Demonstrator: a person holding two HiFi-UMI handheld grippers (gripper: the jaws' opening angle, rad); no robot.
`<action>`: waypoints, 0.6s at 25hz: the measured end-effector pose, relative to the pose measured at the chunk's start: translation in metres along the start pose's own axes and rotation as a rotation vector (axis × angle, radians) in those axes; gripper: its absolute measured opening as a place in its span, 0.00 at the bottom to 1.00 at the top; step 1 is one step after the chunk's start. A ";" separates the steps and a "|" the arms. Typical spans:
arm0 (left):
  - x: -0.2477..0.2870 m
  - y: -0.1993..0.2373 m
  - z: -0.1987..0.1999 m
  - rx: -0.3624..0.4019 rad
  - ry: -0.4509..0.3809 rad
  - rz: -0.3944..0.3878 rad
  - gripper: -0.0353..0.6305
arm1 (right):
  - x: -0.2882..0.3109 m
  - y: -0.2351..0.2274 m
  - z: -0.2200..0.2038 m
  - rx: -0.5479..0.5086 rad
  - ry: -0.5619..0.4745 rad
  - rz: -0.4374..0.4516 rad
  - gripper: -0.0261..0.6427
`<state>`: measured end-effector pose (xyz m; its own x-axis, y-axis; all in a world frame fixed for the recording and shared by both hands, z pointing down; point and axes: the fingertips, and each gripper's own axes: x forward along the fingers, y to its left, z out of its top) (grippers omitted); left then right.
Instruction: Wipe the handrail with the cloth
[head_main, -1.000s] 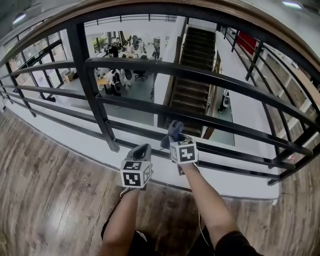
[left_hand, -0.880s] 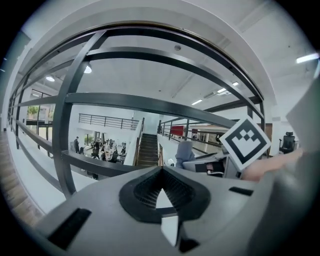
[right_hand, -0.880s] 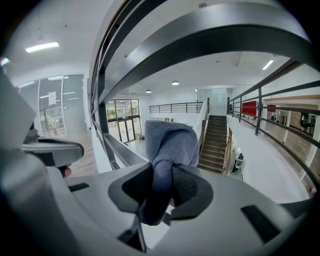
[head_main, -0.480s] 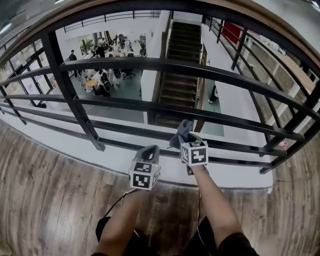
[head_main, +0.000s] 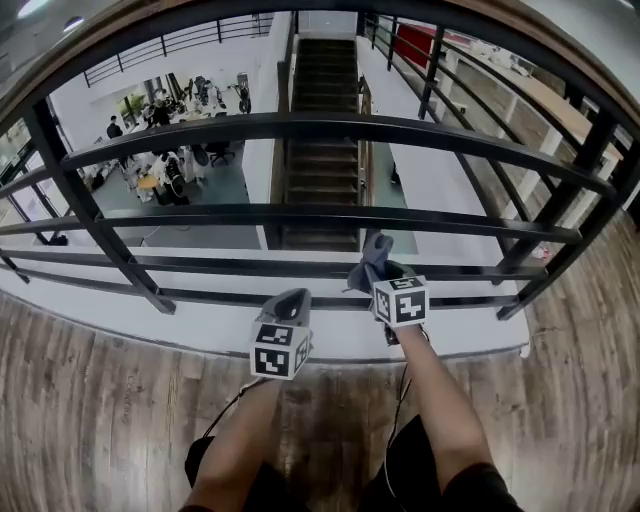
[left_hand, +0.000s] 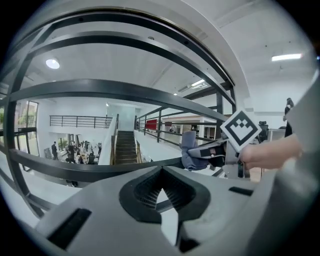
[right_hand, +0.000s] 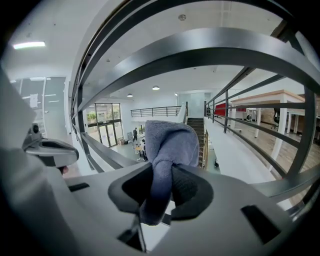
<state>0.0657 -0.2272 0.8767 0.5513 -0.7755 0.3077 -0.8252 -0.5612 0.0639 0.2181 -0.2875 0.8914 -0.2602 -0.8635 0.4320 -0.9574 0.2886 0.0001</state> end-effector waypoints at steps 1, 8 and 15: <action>0.005 -0.007 -0.001 -0.006 0.001 -0.011 0.05 | -0.005 -0.012 -0.003 0.003 -0.001 -0.013 0.19; 0.032 -0.075 0.001 0.026 0.005 -0.114 0.05 | -0.047 -0.104 -0.023 0.018 0.018 -0.120 0.19; 0.064 -0.129 0.006 0.092 0.003 -0.157 0.05 | -0.089 -0.192 -0.043 0.052 0.027 -0.222 0.19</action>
<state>0.2082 -0.2063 0.8825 0.6723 -0.6753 0.3035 -0.7139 -0.6998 0.0244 0.4302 -0.2487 0.8913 -0.0394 -0.8918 0.4507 -0.9962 0.0703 0.0520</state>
